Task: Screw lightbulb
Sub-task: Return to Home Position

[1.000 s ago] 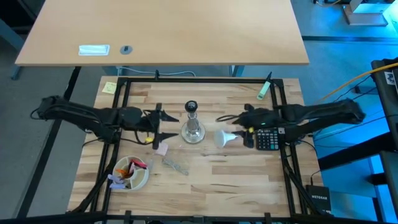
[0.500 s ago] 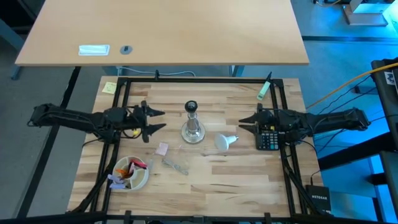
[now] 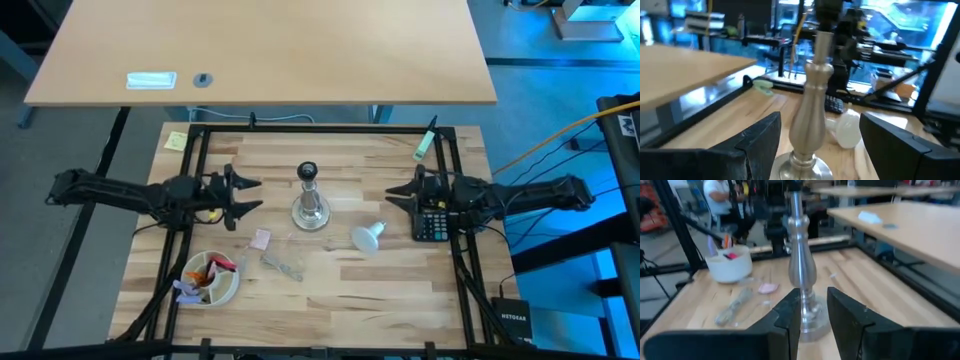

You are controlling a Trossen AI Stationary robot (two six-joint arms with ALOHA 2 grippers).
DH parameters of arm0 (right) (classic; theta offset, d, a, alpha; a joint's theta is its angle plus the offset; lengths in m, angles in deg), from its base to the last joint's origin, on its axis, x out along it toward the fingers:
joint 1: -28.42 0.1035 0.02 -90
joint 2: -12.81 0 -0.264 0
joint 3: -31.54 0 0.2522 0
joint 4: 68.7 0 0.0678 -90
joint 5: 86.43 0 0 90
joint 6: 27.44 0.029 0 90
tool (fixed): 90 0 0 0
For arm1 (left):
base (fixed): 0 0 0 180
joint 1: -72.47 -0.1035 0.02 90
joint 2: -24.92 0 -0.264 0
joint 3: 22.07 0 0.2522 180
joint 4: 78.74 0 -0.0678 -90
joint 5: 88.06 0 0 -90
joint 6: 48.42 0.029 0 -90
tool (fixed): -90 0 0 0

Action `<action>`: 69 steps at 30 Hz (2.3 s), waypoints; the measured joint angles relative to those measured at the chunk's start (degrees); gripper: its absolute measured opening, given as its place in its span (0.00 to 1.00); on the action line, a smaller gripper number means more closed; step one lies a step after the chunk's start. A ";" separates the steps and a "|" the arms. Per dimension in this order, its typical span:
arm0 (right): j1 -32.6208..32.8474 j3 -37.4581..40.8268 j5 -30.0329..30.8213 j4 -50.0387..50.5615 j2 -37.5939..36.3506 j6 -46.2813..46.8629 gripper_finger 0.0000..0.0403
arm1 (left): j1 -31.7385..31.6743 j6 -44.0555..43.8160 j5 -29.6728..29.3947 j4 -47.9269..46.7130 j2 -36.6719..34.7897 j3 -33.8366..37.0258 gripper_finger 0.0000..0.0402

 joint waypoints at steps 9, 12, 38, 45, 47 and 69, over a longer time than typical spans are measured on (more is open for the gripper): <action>0.00 6.23 -1.00 -4.89 -8.77 -2.60 0.24 | -1.56 3.61 11.02 1.24 -11.08 9.33 0.65; 0.00 6.75 0.17 -1.43 -12.71 -3.29 0.24 | -2.65 3.38 12.23 0.25 -15.90 10.63 0.65; 0.00 19.30 -1.01 -2.14 -28.89 -1.03 0.24 | -2.17 1.47 15.26 -13.62 -33.54 13.79 0.65; 0.00 19.38 -2.52 -0.22 -28.68 -0.20 0.24 | -2.16 4.44 20.50 -11.14 -33.55 13.79 0.65; 0.00 19.38 -4.09 0.06 -28.94 -1.14 0.24 | -2.21 3.62 20.49 -12.72 -33.54 13.79 0.65; 0.00 19.52 -13.11 2.10 -27.00 -4.29 0.24 | -2.19 3.94 13.59 -18.59 -33.46 13.82 0.65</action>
